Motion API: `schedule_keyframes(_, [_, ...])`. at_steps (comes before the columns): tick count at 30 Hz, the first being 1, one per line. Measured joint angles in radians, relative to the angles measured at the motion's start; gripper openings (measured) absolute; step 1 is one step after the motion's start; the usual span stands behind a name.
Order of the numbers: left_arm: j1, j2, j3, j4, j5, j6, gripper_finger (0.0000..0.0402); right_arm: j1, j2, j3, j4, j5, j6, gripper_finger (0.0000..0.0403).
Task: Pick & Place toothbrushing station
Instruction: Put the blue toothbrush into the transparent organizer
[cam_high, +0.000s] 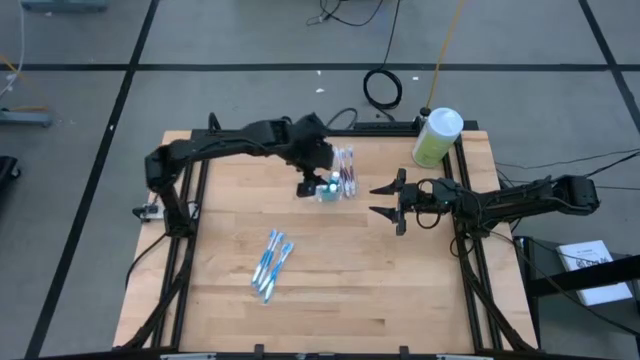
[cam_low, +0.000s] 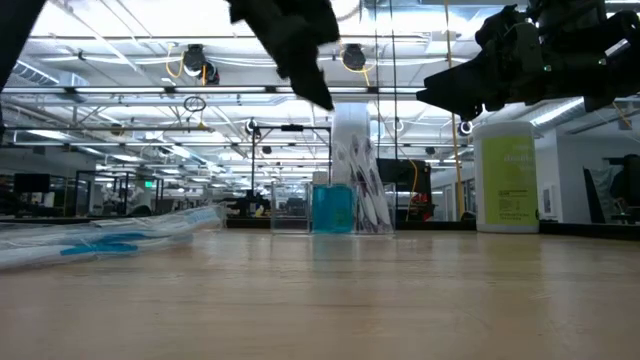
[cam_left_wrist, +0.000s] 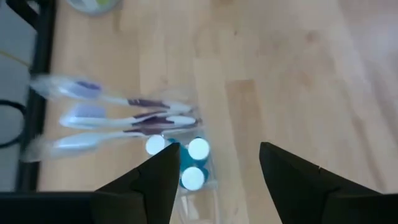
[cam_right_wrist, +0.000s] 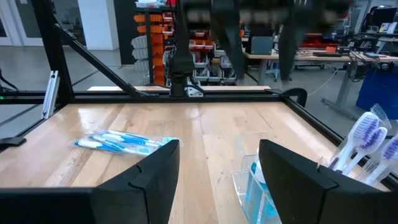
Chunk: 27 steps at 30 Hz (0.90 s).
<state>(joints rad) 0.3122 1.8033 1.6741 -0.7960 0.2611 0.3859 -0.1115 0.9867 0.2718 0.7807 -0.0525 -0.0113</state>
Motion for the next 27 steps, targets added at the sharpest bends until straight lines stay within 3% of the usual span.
schedule_keyframes(7, [-0.016,-0.149,-0.043,-0.067,0.075,-0.025,0.023,0.0,-0.001,0.0,-0.006,0.0,-0.001,0.0212])
schedule_keyframes(10, [-0.032,-0.215,-0.159,-0.042,0.106,-0.065,0.023,0.0,-0.003,0.0,-0.017,0.0,-0.001,0.0212])
schedule_keyframes(13, [-0.065,-0.293,-0.326,0.041,0.071,-0.162,0.023,0.0,-0.006,0.0,-0.025,0.0,0.011,0.0212])
schedule_keyframes(16, [-0.123,-0.377,-0.473,0.082,-0.061,-0.305,0.023,0.002,-0.012,0.0,-0.029,0.0,0.011,0.0212])
schedule_keyframes(20, [-0.224,-0.46,-0.614,0.009,-0.302,-0.609,0.023,0.002,-0.013,0.0,-0.03,0.0,0.01,0.0212])
schedule_keyframes(27, [-0.373,-0.492,-0.821,-0.047,-0.37,-1.157,0.023,0.002,-0.013,0.0,-0.028,0.0,-0.013,0.0212])
